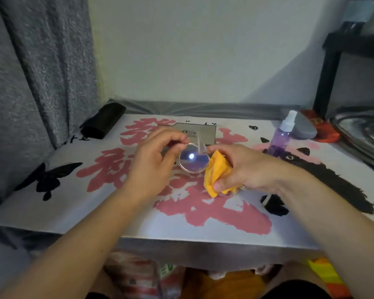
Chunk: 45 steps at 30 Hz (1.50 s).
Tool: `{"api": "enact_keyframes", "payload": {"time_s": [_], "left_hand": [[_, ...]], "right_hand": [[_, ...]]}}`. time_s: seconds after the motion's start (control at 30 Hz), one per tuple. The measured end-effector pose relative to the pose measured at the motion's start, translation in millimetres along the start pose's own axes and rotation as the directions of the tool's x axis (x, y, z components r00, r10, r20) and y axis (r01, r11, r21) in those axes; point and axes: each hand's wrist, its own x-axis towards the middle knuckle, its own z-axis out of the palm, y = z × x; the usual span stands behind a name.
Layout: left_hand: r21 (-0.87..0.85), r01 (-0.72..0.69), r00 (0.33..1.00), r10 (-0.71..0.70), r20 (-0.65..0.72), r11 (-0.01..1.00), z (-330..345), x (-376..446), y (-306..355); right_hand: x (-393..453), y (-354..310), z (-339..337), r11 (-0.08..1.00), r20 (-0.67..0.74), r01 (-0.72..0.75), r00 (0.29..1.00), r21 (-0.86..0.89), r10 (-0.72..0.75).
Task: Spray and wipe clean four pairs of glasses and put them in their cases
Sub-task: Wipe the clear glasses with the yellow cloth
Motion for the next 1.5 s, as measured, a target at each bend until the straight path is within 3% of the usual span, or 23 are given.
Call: {"api": "enact_keyframes", "payload": {"time_s": [0.17,0.27,0.33,0.47,0.57,0.7,0.77,0.87,0.93,1.03,1.13,1.33,1.5], "left_hand": [[-0.118,0.091,0.996,-0.092,0.000,0.989,-3,2,1],[-0.110,0.105,0.994,-0.105,0.008,0.988,-2,3,3],[-0.097,0.091,0.996,-0.092,-0.010,0.991,-4,4,3],[-0.049,0.047,0.996,-0.051,-0.073,0.998,-7,1,3],[-0.003,-0.021,0.996,0.021,-0.085,1.000,-7,-2,6],[0.039,0.010,0.996,-0.006,-0.094,0.999,-9,0,9],[0.032,0.024,0.995,-0.021,-0.094,0.999,-10,-1,9],[0.020,0.022,0.992,-0.019,-0.128,1.000,-10,-3,7],[0.060,0.014,0.984,-0.003,-0.178,0.998,-11,-3,9],[0.110,-0.060,0.974,0.082,-0.213,0.992,-12,-4,10],[0.160,-0.104,0.968,0.136,-0.210,0.982,-11,-6,10],[0.217,-0.198,0.959,0.234,-0.157,0.956,-7,-7,10],[0.208,-0.162,0.957,0.204,-0.204,0.965,-7,-8,11]], "right_hand": [[-1,2,7,0.988,0.001,0.026,1.000,0.150,-0.026],[-1,11,4,0.956,-0.004,0.031,1.000,0.292,-0.031],[0,14,5,0.959,-0.027,0.038,0.999,0.281,-0.032],[-7,3,-6,0.957,0.110,-0.043,0.994,0.287,0.012],[-13,-10,-13,0.967,0.199,-0.171,0.971,0.187,0.133],[-10,-25,2,0.970,0.067,-0.170,0.981,-0.173,0.184],[-10,-26,7,0.965,0.009,-0.175,0.984,-0.195,0.180],[-11,-23,10,0.972,-0.014,-0.179,0.984,-0.151,0.179],[-15,-25,8,0.984,-0.001,-0.180,0.984,-0.022,0.180],[-23,-28,1,0.979,-0.029,-0.151,0.987,0.134,0.156],[-29,-28,1,0.978,-0.005,-0.099,0.995,0.182,0.102],[-33,-34,4,0.966,0.185,-0.259,0.949,-0.008,0.256],[-28,-49,11,0.933,0.118,-0.264,0.947,-0.245,0.299]]}}
